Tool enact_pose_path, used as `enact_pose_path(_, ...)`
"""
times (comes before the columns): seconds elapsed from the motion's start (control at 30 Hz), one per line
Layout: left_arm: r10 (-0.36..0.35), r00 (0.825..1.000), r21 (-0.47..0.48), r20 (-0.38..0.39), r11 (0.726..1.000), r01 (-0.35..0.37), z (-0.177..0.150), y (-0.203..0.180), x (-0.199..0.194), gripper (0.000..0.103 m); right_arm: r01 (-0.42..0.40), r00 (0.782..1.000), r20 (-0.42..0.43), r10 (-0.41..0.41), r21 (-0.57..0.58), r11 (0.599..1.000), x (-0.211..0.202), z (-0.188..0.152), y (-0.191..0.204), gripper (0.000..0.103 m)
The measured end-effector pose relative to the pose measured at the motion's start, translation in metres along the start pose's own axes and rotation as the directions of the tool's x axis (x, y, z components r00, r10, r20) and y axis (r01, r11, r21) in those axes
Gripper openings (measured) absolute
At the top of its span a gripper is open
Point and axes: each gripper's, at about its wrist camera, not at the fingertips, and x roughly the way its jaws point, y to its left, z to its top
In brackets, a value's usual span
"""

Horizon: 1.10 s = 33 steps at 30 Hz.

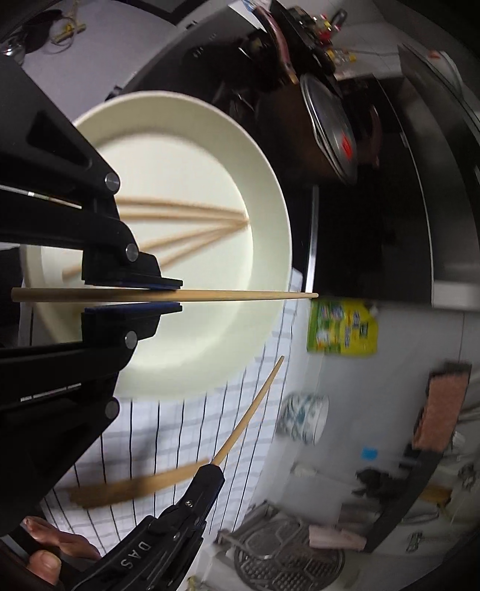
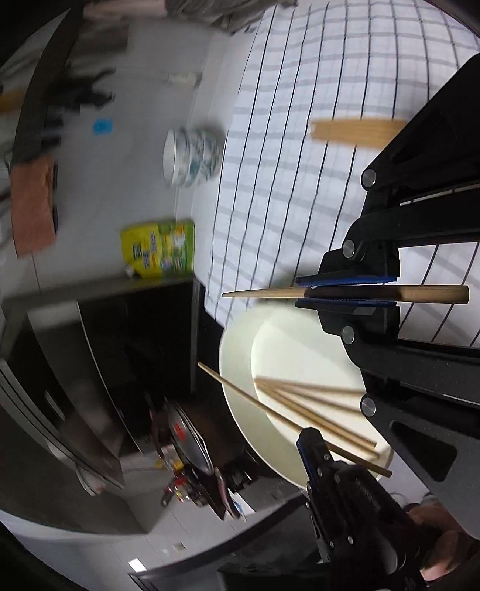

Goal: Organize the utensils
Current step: 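Lift the held chopsticks with both tools and carry them over the basin, then lower the chopsticks into the basin and open both tools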

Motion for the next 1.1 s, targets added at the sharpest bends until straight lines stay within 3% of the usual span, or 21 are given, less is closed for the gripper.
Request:
enact_pose_path(0.27, 0.084, 0.993, -0.041, -0.081, 0.995, -0.087, 0.002, 0.049, 0.035, 0.008, -0.039, 0.994, -0.102, 0.029, -0.092, 0.995, 0.065, 0.010, 0.059, 0.006)
enact_pose_path(0.63, 0.083, 0.987, -0.085, -0.141, 0.992, -0.095, -0.003, 0.071, 0.060, 0.008, -0.061, 0.982, -0.185, 0.045, -0.079, 0.995, 0.097, 0.012, 0.067, 0.006)
enact_pose_path(0.67, 0.087, 0.986, -0.090, -0.140, 0.991, -0.100, -0.003, 0.072, 0.059, 0.010, -0.064, 0.982, -0.180, 0.049, -0.079, 0.995, 0.095, 0.012, 0.067, 0.011)
enact_pose_path(0.73, 0.091, 0.986, -0.108, -0.140, 0.988, -0.107, -0.005, 0.077, 0.058, 0.031, -0.051, 0.986, -0.166, 0.036, -0.086, 0.995, 0.091, 0.012, 0.067, 0.022)
enact_pose_path(0.77, 0.090, 0.987, -0.119, -0.133, 0.987, -0.106, -0.006, 0.079, 0.056, 0.048, -0.045, 0.987, -0.160, 0.031, -0.089, 0.995, 0.089, 0.012, 0.067, 0.022)
enact_pose_path(0.8, 0.095, 0.988, -0.130, -0.120, 0.985, -0.111, -0.007, 0.082, 0.053, 0.058, -0.044, 0.987, -0.156, 0.030, -0.088, 0.995, 0.087, 0.011, 0.066, 0.022)
enact_pose_path(1.1, 0.109, 0.990, -0.140, -0.092, 0.983, -0.121, -0.012, 0.082, 0.036, 0.060, -0.033, 0.991, -0.131, 0.024, -0.067, 0.997, 0.066, 0.005, 0.059, 0.022)
